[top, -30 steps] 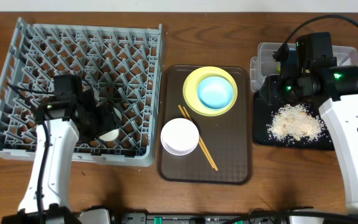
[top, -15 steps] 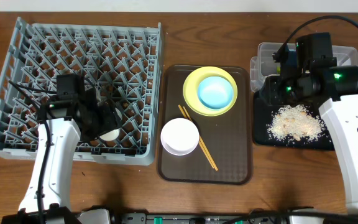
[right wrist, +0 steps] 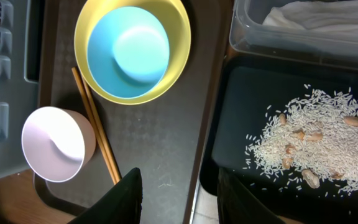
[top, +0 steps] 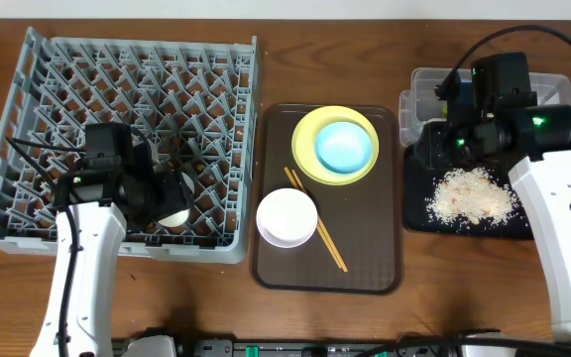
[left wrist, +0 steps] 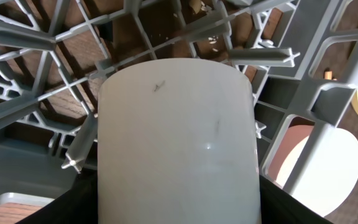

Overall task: Sort waste into correct bins and load items into the dishwasher
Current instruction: 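Lower the white cup into the dish rack and open the left gripper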

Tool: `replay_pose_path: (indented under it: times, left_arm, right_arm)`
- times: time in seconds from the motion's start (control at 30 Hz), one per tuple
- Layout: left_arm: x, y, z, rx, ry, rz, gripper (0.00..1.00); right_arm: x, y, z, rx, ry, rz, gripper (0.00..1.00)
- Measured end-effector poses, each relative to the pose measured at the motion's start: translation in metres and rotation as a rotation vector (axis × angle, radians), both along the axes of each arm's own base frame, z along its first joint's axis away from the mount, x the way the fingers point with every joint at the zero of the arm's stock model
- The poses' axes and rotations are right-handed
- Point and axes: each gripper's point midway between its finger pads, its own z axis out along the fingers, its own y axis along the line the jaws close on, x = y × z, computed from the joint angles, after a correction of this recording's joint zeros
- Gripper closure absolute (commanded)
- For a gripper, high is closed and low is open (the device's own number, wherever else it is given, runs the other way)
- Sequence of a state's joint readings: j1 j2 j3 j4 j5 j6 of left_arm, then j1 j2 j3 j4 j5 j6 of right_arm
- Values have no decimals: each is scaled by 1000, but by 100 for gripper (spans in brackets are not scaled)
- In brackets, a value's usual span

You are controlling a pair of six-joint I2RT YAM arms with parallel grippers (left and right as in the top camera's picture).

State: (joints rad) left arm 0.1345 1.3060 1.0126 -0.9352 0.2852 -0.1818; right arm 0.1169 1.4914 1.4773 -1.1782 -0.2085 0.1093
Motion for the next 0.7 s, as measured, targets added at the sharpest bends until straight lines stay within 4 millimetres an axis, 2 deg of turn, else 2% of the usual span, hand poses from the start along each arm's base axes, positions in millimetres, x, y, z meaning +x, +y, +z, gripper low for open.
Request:
replay_pose_path:
  times: [0.13, 0.23, 0.7]
  left_arm:
    - [0, 0, -4, -2, 15, 2, 16]
    - [0, 0, -4, 0, 15, -6, 7]
    - [0, 0, -4, -1, 14, -3, 4]
  right_arm:
    - [0, 0, 0, 0, 0, 0, 63]
    - [0, 0, 0, 0, 0, 0, 63]
    - [-1, 0, 0, 0, 4, 0, 63]
